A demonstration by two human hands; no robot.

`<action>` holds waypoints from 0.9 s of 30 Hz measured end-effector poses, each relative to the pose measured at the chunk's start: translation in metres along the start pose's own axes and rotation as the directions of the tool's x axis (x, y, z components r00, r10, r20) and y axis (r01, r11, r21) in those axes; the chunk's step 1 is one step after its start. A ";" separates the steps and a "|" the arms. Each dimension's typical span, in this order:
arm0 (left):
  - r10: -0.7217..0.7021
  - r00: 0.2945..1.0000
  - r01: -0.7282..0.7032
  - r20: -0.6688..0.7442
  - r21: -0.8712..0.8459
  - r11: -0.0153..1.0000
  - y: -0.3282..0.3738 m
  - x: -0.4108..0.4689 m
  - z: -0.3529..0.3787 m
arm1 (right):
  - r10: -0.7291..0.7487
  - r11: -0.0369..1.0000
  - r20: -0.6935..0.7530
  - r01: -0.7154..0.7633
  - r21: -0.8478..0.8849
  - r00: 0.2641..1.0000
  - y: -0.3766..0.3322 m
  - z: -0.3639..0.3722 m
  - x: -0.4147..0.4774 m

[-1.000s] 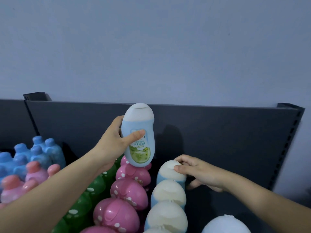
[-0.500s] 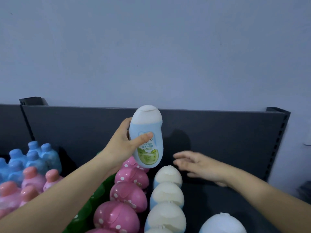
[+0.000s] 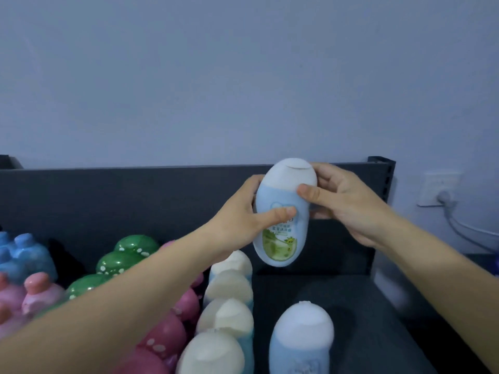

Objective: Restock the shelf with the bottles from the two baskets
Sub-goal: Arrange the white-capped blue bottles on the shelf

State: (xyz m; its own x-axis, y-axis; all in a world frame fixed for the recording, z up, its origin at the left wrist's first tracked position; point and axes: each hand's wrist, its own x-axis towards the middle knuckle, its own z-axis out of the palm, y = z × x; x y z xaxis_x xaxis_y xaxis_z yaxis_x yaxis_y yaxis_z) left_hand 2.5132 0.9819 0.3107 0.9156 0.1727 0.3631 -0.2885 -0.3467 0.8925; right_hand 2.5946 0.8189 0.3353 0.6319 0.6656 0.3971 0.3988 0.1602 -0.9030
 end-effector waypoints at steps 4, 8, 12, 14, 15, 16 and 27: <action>-0.091 0.985 0.071 0.146 0.140 0.988 -0.011 0.003 0.012 | 0.065 0.998 -0.090 -0.065 -0.004 0.994 0.038 -0.014 -0.020; -0.172 0.976 0.120 0.131 0.334 0.935 -0.020 0.003 0.002 | 0.166 0.985 -0.117 -0.170 -0.025 0.979 0.082 -0.022 -0.038; -0.168 0.978 0.095 0.124 0.449 0.888 -0.029 0.000 -0.011 | 0.248 0.966 -0.119 -0.255 -0.047 0.962 0.122 -0.022 -0.050; -0.164 0.980 0.087 0.114 0.494 0.865 -0.035 -0.001 -0.016 | 0.264 0.960 -0.093 -0.271 -0.067 0.960 0.135 -0.018 -0.054; -0.162 0.981 0.085 0.109 0.508 0.857 -0.038 -0.001 -0.018 | 0.268 0.959 -0.084 -0.274 -0.077 0.960 0.138 -0.017 -0.056; -0.158 0.982 0.081 0.106 0.520 0.851 -0.041 -0.002 -0.019 | 0.270 0.957 -0.079 -0.276 -0.083 0.960 0.141 -0.016 -0.057; -0.061 0.960 -0.160 0.272 0.717 0.678 -0.043 -0.005 0.005 | 0.390 0.921 0.011 -0.389 -0.019 0.921 0.129 -0.020 -0.059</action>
State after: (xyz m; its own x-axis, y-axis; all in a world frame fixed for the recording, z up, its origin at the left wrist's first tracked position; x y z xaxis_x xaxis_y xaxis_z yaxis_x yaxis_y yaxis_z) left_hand 2.5218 0.9913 0.2695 0.9731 -0.0634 0.2213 -0.1411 -0.9239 0.3556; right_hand 2.6221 0.7858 0.1986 0.7298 0.6836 0.0121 0.1337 -0.1254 -0.9830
